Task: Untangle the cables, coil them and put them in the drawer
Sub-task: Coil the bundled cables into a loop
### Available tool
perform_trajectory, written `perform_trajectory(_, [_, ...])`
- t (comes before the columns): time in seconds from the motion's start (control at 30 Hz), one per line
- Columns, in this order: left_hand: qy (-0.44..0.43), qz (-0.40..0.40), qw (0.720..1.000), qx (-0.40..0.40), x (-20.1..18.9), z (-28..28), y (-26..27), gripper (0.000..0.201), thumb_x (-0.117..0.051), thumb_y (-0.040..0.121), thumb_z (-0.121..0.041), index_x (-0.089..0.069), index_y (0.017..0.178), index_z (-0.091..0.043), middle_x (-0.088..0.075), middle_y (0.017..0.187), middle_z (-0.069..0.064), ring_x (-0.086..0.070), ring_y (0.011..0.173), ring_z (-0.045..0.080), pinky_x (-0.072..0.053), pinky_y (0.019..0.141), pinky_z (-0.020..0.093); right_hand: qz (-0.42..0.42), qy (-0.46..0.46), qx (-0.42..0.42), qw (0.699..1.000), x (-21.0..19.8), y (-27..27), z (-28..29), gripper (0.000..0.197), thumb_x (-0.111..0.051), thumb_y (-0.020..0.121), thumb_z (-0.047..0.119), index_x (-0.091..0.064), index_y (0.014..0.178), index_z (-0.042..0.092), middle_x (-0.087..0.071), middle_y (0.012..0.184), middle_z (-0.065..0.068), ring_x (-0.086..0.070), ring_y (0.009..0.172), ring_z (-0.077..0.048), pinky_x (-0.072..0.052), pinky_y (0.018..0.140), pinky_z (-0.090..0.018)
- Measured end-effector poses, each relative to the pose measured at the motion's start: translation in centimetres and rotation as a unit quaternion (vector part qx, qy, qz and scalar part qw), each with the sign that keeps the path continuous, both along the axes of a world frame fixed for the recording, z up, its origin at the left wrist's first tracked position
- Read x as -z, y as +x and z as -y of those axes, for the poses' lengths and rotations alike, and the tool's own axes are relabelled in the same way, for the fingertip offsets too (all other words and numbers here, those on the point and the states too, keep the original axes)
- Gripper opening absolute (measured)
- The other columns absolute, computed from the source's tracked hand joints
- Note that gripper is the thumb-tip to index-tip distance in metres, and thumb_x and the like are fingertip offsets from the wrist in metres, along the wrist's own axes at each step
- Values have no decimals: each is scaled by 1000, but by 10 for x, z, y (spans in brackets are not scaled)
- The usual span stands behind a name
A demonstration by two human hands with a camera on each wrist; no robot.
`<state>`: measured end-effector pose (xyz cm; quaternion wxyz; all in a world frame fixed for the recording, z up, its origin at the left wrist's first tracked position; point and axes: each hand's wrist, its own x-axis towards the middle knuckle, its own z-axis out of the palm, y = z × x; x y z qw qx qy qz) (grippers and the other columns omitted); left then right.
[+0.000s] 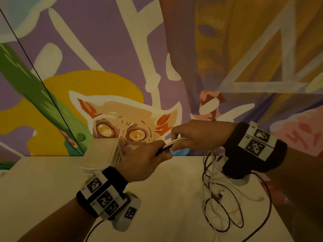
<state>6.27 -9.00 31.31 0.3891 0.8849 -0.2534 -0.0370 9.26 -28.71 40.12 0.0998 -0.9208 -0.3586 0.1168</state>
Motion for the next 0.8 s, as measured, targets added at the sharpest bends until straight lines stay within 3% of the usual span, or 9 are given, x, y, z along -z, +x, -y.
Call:
perform_trajectory(0.1, [-47, -14, 999, -14, -8, -7, 0, 19, -50, 100, -29, -58, 86, -18, -46, 50, -10, -41, 42, 6, -35, 46, 28, 15, 0, -7, 1000, -2, 0, 7, 36, -48, 96, 38, -58, 121, 14, -65, 105, -4, -61, 98, -22, -38, 78, -26])
perform_trajectory(0.2, [-210, -28, 976, -54, -16, -2, -3, 23, -45, 102, -15, -56, 83, -11, -41, 44, -6, -34, 36, 11, -30, 41, 23, 21, 28, 14, 999, 11, -4, 6, 47, -33, 93, 54, -49, 121, 20, -65, 100, -7, -62, 83, -23, -53, 79, -42])
perform_trajectory(0.23, [-268, -23, 960, -76, -18, 1, -4, 25, -42, 103, -14, -54, 82, -8, -38, 45, 4, -31, 36, 15, -29, 40, 22, 37, 60, 35, 997, 18, -6, 5, 49, -29, 92, 57, -47, 118, 20, -64, 92, -6, -62, 78, -22, -55, 75, -42])
perform_trajectory(0.27, [-322, -16, 942, -98, -19, 6, -4, 28, -40, 104, -16, -52, 80, -8, -35, 47, 12, -28, 37, 18, -28, 39, 22, 48, 107, 72, 990, 27, -8, 3, 44, -29, 93, 55, -47, 113, 20, -62, 82, -2, -61, 72, -19, -54, 68, -37])
perform_trajectory(0.37, [-423, -6, 891, -163, -15, 26, -7, 33, -37, 104, -29, -50, 78, -13, -33, 48, 6, -25, 39, 19, -26, 42, 23, 54, 244, 183, 951, 52, -22, -15, 26, -33, 100, 40, -48, 101, 18, -45, 63, 11, -49, 57, -8, -35, 51, -19])
perform_trajectory(0.47, [-412, -16, 888, -202, -8, 48, -13, 35, -38, 95, -45, -54, 92, -14, -42, 53, -6, -35, 43, 13, -33, 45, 26, 65, 228, 208, 949, 69, -24, -29, 29, -32, 101, 35, -51, 108, 15, -56, 77, 1, -51, 64, -12, -45, 59, -29])
perform_trajectory(0.6, [-359, -24, 909, -212, -2, 54, -14, 44, -38, 98, -41, -55, 117, -5, -50, 59, -3, -46, 45, 10, -40, 45, 26, 118, 66, 190, 972, 64, -21, -29, 22, -42, 97, 20, -48, 114, 8, -54, 92, -9, -46, 69, -18, -41, 64, -32])
perform_trajectory(0.7, [-343, -2, 922, -180, -9, 55, -17, 20, -41, 97, -36, -57, 107, -29, -62, 78, -8, -62, 62, -1, -50, 55, 16, 101, 17, 129, 986, 57, -26, -32, 22, -47, 96, 20, -55, 113, 8, -62, 101, -10, -52, 72, -21, -49, 68, -34])
perform_trajectory(0.8, [-320, 0, 935, -155, -14, 55, -18, 16, -43, 99, -25, -48, 99, -40, -61, 94, -14, -60, 77, -14, -49, 67, 8, 100, 4, 122, 987, 51, -28, -31, 21, -47, 95, 19, -57, 110, 7, -60, 92, -8, -46, 61, -17, -40, 56, -28])
